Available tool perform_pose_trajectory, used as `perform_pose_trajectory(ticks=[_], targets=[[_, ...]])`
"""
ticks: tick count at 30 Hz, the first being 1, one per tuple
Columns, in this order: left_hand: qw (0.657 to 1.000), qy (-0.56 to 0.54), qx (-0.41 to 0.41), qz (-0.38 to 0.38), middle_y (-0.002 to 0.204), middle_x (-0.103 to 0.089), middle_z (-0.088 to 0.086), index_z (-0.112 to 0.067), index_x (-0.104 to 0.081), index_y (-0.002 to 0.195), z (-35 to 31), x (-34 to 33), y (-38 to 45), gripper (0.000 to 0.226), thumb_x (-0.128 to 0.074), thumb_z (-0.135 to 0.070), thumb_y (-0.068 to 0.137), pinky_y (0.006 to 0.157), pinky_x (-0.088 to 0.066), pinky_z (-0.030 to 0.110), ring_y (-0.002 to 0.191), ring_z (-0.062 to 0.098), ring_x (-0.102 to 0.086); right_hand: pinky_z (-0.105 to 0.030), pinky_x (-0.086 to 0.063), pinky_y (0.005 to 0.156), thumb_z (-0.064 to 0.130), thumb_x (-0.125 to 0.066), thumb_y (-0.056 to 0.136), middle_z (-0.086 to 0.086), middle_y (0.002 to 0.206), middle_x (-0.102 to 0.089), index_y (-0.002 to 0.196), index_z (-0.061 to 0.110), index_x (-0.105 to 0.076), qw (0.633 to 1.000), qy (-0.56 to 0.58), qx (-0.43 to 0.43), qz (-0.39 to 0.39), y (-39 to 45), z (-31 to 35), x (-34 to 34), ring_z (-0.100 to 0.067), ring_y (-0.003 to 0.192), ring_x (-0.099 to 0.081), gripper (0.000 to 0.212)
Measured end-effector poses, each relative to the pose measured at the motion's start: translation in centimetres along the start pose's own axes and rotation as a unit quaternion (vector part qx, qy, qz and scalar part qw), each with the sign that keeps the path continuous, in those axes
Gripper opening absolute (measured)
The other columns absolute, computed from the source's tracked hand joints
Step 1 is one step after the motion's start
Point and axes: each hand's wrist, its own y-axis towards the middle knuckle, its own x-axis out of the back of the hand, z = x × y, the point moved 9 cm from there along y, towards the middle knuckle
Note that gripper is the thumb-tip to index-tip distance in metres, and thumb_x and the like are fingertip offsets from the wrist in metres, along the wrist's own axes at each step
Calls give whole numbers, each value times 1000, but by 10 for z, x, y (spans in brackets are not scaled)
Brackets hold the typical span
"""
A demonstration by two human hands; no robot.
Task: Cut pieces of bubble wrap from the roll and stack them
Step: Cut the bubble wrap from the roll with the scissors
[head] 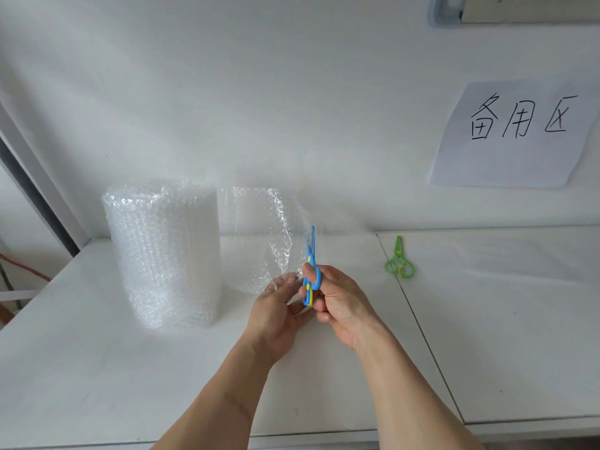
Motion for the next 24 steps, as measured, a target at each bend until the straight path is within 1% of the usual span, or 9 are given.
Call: perform_pose_trajectory(ticks=[2, 5, 7, 9, 11, 14, 17, 21, 24], targets=[[1000, 2, 2, 14, 83, -67, 13, -3, -61, 114, -2, -2, -1, 23, -58, -17, 95, 64, -55, 44, 70, 32, -62, -21, -24, 43, 42, -75, 80, -3, 71, -64, 83, 20, -67, 1000, -2, 1, 6, 0, 2, -1, -8, 47, -37, 24], [999, 5, 12, 30, 82, -64, 13, 0, -59, 120, 0, -2, 0, 30, -55, -19, 97, 71, -55, 46, 71, 34, -60, -20, -25, 41, 41, -74, 81, -4, 72, -65, 89, 17, -68, 1000, -11, 2, 16, 1, 3, -5, -8, 47, -36, 26], [999, 14, 11, 27, 83, -61, 17, 3, -61, 111, 1, 2, 2, 27, -56, -18, 96, 77, -54, 46, 76, 36, -59, -20, -25, 40, 41, -74, 81, -5, 73, -65, 91, 16, -67, 1000, -20, -1, 15, 3, 6, -5, -8, 46, -37, 29], [1000, 17, 6, 21, 88, -60, 21, -1, -61, 99, 2, 5, 3, 16, -56, -16, 95, 84, -53, 44, 83, 38, -58, -19, -25, 40, 42, -75, 80, -6, 74, -66, 92, 16, -66, 999, -28, -5, 13, 5, 8, -4, -8, 45, -37, 29], [1000, 8, 6, 15, 93, -61, 23, -1, -60, 100, 2, 6, 4, 14, -54, -12, 95, 88, -53, 41, 88, 39, -59, -20, -24, 41, 41, -76, 79, -6, 73, -66, 91, 18, -67, 999, -36, -2, 13, 7, 11, -3, -9, 45, -36, 28], [1000, -21, 11, -9, 100, -65, 22, 2, -61, 106, 5, 10, 6, 17, -51, -9, 98, 79, -57, 35, 90, 32, -66, -20, -21, 42, 40, -76, 79, -6, 70, -65, 90, 17, -68, 999, -41, 9, -2, 11, 14, 2, -10, 47, -41, 27], [998, -50, 13, -21, 95, -68, 18, -1, -61, 102, 5, 10, 4, 14, -49, -8, 99, 71, -58, 32, 82, 23, -70, -20, -21, 43, 37, -76, 80, -5, 67, -63, 93, 16, -69, 999, -47, 17, -10, 11, 16, 7, -10, 52, -51, 26], [998, -48, 11, -29, 98, -67, 22, 1, -60, 102, 5, 10, 3, 16, -48, -8, 99, 69, -58, 32, 84, 28, -69, -21, -20, 44, 46, -76, 76, -5, 72, -67, 90, 22, -71, 997, -70, -5, 15, 13, 16, 6, -9, 46, -36, 28], [999, -33, 7, -32, 102, -68, 24, 4, -62, 102, 5, 9, 2, 21, -46, -9, 100, 71, -58, 33, 84, 27, -70, -20, -22, 41, 49, -76, 74, -6, 73, -68, 97, 17, -71, 997, -69, -22, 30, 17, 18, 5, -9, 45, -34, 40]])
